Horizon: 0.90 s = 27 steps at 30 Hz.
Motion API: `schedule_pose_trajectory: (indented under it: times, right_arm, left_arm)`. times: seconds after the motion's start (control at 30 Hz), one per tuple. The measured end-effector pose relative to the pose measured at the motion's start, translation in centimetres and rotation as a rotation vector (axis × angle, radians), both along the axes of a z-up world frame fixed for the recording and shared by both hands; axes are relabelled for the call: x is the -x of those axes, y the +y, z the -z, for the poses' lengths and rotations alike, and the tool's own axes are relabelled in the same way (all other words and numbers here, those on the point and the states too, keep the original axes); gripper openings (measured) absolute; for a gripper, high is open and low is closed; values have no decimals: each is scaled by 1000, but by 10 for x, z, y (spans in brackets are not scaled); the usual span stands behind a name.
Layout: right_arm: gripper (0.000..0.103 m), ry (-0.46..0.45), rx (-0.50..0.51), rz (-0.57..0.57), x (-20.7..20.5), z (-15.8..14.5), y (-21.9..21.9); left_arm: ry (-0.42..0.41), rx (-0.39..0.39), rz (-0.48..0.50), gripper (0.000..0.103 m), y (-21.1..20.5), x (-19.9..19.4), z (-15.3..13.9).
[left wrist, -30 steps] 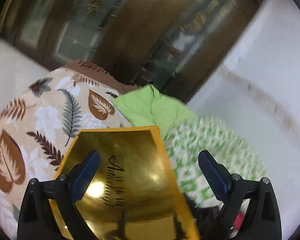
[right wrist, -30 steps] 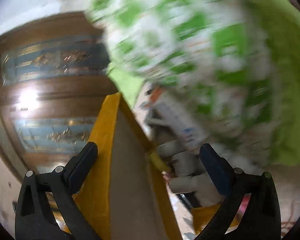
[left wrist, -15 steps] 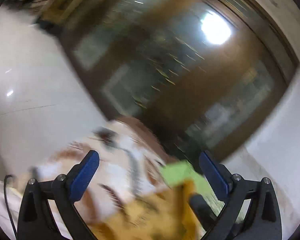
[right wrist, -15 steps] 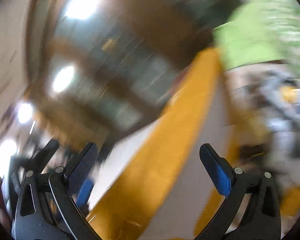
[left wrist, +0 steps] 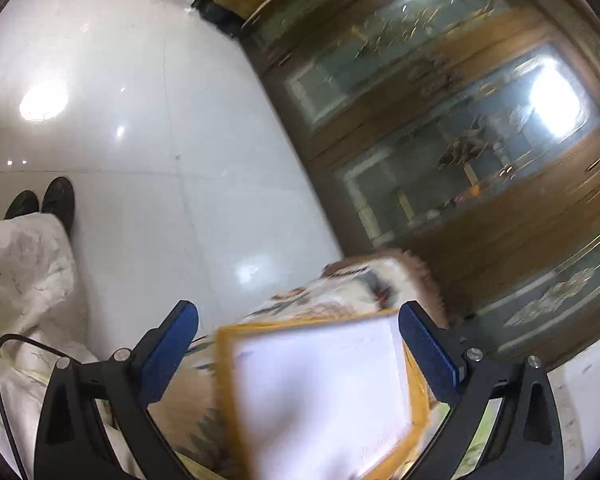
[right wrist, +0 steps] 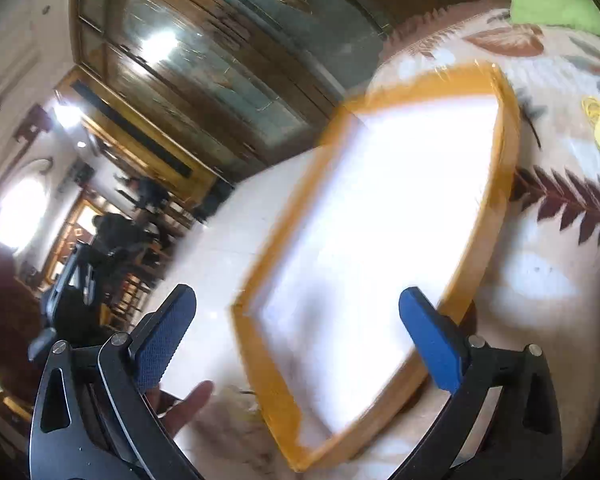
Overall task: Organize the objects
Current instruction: 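Lower the white yellow-rimmed tray onto the blanket with the left tool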
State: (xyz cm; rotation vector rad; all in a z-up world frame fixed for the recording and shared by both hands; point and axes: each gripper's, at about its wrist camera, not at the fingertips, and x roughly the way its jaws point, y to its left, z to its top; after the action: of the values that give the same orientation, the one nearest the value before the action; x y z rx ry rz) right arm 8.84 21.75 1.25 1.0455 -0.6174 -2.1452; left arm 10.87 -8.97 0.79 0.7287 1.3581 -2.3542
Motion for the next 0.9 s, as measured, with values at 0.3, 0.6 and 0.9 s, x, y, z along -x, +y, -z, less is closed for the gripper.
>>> schedule_pose_trajectory:
  times: [0.3, 0.6, 0.9]
  right_arm:
    - [102, 70, -697, -198, 5, 16, -66]
    - [102, -97, -566, -258, 17, 2, 36]
    - [102, -15, -341, -155, -84, -62, 147]
  left_arm:
    - [-41, 61, 109, 101, 17, 10, -5]
    - [-100, 456, 397, 102, 109, 9, -43]
    - [-134, 659, 796, 102, 241, -21, -61]
